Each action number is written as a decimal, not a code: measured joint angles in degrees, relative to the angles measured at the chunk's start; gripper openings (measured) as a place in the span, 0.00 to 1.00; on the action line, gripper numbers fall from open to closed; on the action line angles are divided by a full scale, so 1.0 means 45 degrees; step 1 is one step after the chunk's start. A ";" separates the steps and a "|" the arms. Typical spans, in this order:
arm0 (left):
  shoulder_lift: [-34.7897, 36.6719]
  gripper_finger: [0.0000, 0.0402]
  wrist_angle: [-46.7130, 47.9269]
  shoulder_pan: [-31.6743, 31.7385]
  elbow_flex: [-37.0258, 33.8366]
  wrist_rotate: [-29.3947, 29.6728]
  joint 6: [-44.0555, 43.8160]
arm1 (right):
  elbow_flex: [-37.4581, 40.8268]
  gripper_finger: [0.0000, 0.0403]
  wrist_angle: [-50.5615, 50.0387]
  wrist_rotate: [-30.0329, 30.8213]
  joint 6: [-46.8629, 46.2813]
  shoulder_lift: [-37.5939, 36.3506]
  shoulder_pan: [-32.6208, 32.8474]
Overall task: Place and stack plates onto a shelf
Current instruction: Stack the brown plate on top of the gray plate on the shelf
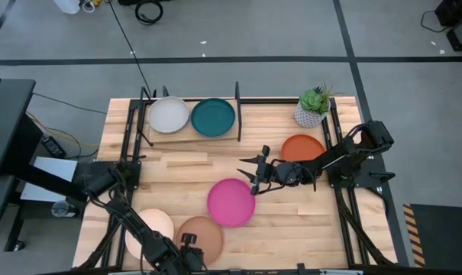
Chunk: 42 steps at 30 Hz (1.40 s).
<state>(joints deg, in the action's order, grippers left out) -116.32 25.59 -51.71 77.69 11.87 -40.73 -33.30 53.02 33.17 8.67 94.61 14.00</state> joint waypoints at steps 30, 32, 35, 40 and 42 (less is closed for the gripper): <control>0.2028 0.05 0.2183 0.0122 -0.0024 -0.0319 -0.0447 | 0.0000 0.42 -0.0297 -0.0093 -0.0381 -0.0010 0.0024; 0.2476 0.05 0.2441 0.0214 -0.0024 -0.0318 -0.0627 | 0.0000 0.42 -0.0299 -0.0090 -0.0381 -0.0010 0.0024; 0.3155 0.05 0.3547 0.0237 -0.0024 0.0165 -0.0917 | 0.0000 0.42 -0.0302 -0.0092 -0.0376 -0.0010 0.0024; 0.3973 0.05 0.5470 0.0336 -0.0024 0.1174 -0.0764 | 0.0000 0.42 -0.0302 -0.0302 -0.0366 -0.0010 0.0024; 0.4145 0.05 0.6528 0.0472 -0.0019 0.1471 -0.0709 | 0.0000 0.42 -0.0292 -0.0396 -0.0363 -0.0010 0.0026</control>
<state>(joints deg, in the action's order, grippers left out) -97.67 54.97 -49.59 77.60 18.49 -43.92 -33.30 51.70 31.39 7.04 94.56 14.12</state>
